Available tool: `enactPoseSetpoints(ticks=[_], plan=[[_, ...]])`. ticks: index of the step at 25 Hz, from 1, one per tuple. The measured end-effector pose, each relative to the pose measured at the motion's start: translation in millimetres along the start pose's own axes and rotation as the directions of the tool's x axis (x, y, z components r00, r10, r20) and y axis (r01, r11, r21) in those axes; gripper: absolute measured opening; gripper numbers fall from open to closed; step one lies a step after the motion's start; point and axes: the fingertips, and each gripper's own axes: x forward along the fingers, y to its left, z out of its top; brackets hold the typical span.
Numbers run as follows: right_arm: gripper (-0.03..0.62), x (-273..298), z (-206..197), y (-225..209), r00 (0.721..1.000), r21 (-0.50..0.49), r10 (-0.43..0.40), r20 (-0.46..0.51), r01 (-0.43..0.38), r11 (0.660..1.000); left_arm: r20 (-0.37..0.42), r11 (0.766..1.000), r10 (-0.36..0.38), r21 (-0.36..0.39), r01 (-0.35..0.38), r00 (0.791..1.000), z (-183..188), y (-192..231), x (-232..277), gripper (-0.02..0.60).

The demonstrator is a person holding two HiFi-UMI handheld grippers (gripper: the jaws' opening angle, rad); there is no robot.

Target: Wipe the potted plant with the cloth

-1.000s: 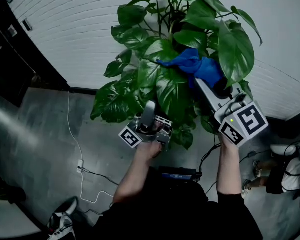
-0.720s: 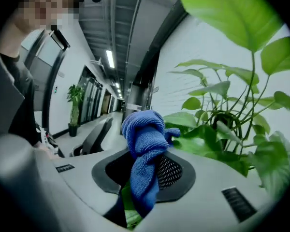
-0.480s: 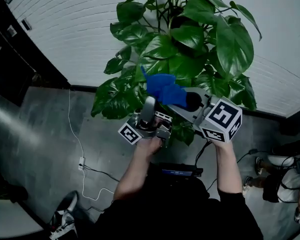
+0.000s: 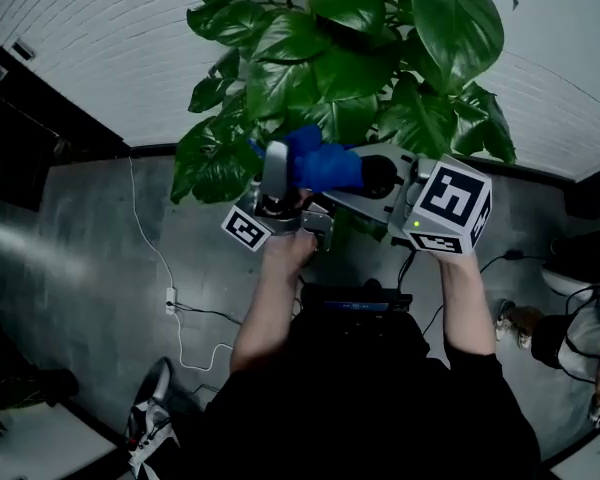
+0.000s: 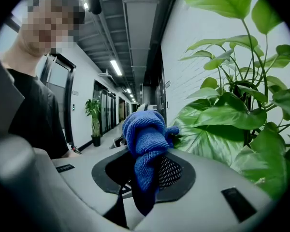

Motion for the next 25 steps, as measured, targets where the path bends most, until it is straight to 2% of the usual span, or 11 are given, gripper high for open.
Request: enactPoseSetpoints(ticks=[3, 5, 7, 9, 11, 12, 13, 15, 20, 22, 25], plan=[[0.115, -11.7, 15.2, 0.6, 0.998, -0.007, -0.022, 0.054, 0.023, 1.0, 0.005, 1.0, 0.007, -0.01, -0.007, 1.0, -0.6, 2.6, -3.0, 0.36], [0.115, -26.8, 39.6, -7.5, 0.987, -0.019, -0.072, 0.142, 0.075, 0.997, 0.008, 1.0, 0.01, -0.014, -0.01, 1.0, -0.3, 5.1, -4.5, 0.36], [0.115, -48.5, 68.8, -22.9, 0.953, -0.038, -0.164, 0.254, 0.179, 0.983, 0.009, 1.0, 0.015, -0.017, -0.014, 1.0, -0.6, 7.7, -6.6, 0.36], [0.115, -72.2, 87.7, -42.0, 0.898, -0.037, -0.29, 0.331, 0.32, 0.947, 0.009, 0.999, 0.03, -0.025, -0.03, 1.0, -4.1, 8.4, -11.7, 0.36], [0.115, -86.6, 91.8, -60.1, 0.855, -0.025, -0.391, 0.341, 0.424, 0.905, 0.009, 0.998, 0.044, -0.035, -0.043, 0.999, -9.3, 7.7, -16.0, 0.36], [0.115, -87.1, 90.0, -67.7, 0.848, -0.024, -0.416, 0.328, 0.448, 0.894, 0.008, 0.998, 0.043, -0.038, -0.043, 0.999, -11.3, 7.3, -15.8, 0.36], [0.116, -82.9, 86.5, -73.6, 0.851, -0.025, -0.423, 0.311, 0.452, 0.891, 0.006, 0.998, 0.038, -0.04, -0.038, 0.999, -12.8, 6.9, -14.0, 0.36], [0.116, -64.6, 74.6, -78.3, 0.878, -0.027, -0.397, 0.267, 0.419, 0.908, 0.0, 0.999, 0.025, -0.042, -0.025, 1.0, -15.1, 5.3, -8.8, 0.36], [0.115, -14.6, 29.0, -59.3, 0.956, -0.027, -0.262, 0.132, 0.268, 0.963, 0.001, 0.999, 0.003, -0.048, -0.003, 1.0, -17.8, -1.2, -4.4, 0.36], [0.115, -4.9, 16.5, -47.3, 0.973, -0.019, -0.205, 0.103, 0.208, 0.978, 0.009, 0.999, 0.0, -0.045, 0.001, 1.0, -15.3, -1.9, -5.2, 0.36], [0.115, -3.0, 6.9, -34.1, 0.984, 0.006, -0.147, 0.097, 0.147, 0.989, 0.021, 0.999, -0.003, -0.044, 0.004, 1.0, -10.0, -0.7, -6.7, 0.36]])
